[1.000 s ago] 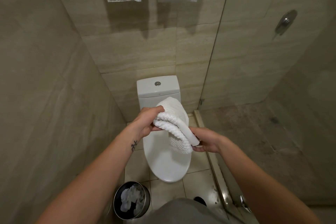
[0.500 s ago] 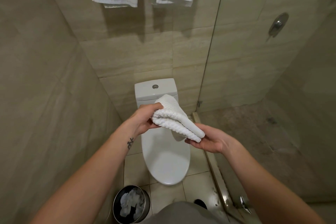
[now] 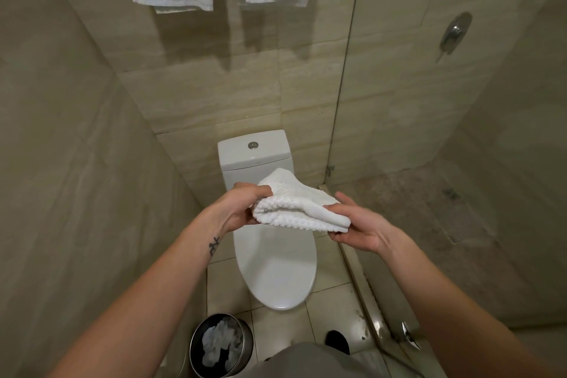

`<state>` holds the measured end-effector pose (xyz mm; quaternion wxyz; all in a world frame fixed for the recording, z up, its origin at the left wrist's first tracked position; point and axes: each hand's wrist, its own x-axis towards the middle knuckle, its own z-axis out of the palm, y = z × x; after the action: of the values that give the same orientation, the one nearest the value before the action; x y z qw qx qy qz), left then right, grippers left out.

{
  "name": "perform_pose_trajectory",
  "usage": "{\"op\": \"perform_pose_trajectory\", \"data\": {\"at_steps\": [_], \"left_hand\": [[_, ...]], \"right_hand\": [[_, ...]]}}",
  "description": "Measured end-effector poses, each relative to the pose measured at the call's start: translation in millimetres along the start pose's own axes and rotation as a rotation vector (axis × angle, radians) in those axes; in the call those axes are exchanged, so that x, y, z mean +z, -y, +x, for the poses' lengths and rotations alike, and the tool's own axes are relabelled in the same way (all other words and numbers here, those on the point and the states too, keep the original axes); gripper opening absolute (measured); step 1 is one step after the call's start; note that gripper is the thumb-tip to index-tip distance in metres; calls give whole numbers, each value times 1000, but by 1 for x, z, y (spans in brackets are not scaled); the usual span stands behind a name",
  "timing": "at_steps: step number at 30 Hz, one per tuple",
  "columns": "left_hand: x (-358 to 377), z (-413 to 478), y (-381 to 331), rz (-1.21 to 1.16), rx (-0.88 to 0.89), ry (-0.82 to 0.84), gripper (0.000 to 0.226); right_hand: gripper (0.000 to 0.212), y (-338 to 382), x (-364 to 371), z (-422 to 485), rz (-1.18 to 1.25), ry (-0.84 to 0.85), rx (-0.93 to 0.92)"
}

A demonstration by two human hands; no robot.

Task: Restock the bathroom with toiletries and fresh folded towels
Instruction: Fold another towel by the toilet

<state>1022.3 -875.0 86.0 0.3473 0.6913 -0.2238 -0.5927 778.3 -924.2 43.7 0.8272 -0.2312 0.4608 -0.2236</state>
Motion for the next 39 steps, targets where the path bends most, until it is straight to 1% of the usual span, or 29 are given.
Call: {"op": "perform_pose_trajectory", "data": {"at_steps": [1, 2, 3, 4, 5, 9, 12, 17, 20, 26, 29, 33, 39], "left_hand": [[1, 0, 1, 4, -8, 15, 19], [2, 2, 2, 3, -14, 25, 32], [3, 3, 2, -6, -25, 31, 49], [5, 3, 2, -13, -32, 41, 60], [7, 2, 1, -18, -30, 58, 62], [15, -2, -8, -10, -15, 136, 58], [21, -4, -17, 3, 1, 147, 51], [32, -7, -39, -89, 63, 115, 46], [36, -6, -56, -158, 107, 88, 51], [40, -9, -98, -191, 201, 21, 52], [42, -16, -119, -217, 265, -27, 47], [40, -32, -148, -241, 338, -11, 45], [27, -49, -197, -272, 397, 11, 48]], "right_hand": [[70, 3, -1, -2, -48, -4, -18], [71, 6, -1, -2, -105, 3, -31], [69, 10, -2, -2, -148, 5, -40], [66, 13, -2, -3, -178, 5, -45], [63, 17, -4, -2, -196, -3, -50], [59, 32, -10, -4, -259, 0, -68], [57, 48, -12, -8, -298, 22, -80], [55, 86, -16, -10, -362, 79, -106], [52, 112, -17, -7, -347, 139, -112], [53, 163, -6, -1, -415, 210, -188], [55, 191, 4, -1, -417, 246, -238], [59, 225, 19, -8, -404, 284, -281], [61, 275, 46, -19, -421, 316, -336]]}}
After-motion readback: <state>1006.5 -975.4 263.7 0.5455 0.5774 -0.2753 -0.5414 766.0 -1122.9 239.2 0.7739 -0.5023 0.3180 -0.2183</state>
